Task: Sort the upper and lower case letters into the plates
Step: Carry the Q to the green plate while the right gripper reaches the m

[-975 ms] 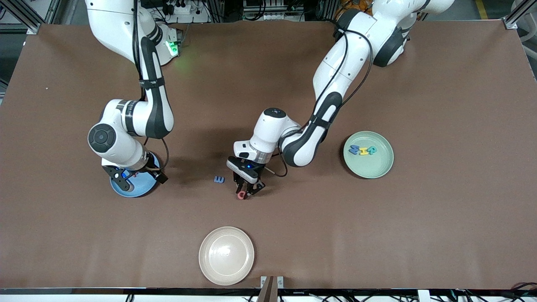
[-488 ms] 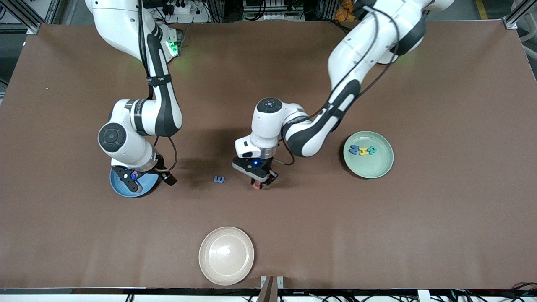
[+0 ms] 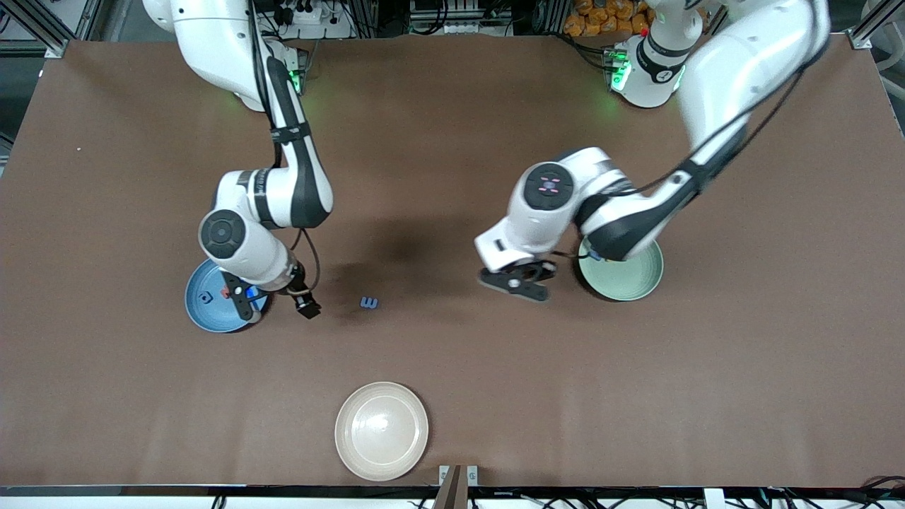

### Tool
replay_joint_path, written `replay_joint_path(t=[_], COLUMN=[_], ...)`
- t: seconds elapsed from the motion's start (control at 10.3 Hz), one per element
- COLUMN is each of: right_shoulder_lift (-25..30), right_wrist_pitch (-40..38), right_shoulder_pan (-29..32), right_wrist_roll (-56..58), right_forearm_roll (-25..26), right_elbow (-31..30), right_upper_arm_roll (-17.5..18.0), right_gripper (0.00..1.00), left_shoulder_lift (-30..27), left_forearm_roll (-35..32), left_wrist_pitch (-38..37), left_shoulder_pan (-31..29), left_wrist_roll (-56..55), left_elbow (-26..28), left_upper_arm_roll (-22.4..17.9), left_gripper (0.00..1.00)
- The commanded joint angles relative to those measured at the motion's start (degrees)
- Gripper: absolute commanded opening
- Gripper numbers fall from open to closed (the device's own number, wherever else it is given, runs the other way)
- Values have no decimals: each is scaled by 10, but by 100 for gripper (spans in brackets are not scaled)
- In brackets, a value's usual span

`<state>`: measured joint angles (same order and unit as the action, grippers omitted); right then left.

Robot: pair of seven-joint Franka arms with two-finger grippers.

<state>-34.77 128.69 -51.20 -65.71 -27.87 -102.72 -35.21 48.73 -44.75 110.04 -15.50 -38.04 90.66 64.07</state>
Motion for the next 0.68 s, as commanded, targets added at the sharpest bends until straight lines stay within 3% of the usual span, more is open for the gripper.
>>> replay_joint_path(t=[0.0,0.2,0.39,0.59], right_shoulder_lift=[-45,-57,-69,-79], right_wrist_pitch=[0,9,43,56], right_shoulder_pan=[14,13,13,13], right_wrist_roll=[-71,-77,-100,-125], right_forearm_roll=[-7,-30,-87,-94], right_elbow=[56,59,58,59], right_upper_arm_roll=[41,45,47,56], right_gripper=[100,100,100,100], left_shoulder_lift=[-20,-24,-21,-19], left_forearm_roll=[-5,-17,-32,-51], left_wrist_pitch=[-19,-19,30,88], left_shoulder_pan=[-142,-228,-301,-340], left_wrist_roll=[3,-4,-13,-33], left_elbow=[107,158,230,293], left_upper_arm_roll=[74,104,106,99], left_gripper=[0,0,0,0])
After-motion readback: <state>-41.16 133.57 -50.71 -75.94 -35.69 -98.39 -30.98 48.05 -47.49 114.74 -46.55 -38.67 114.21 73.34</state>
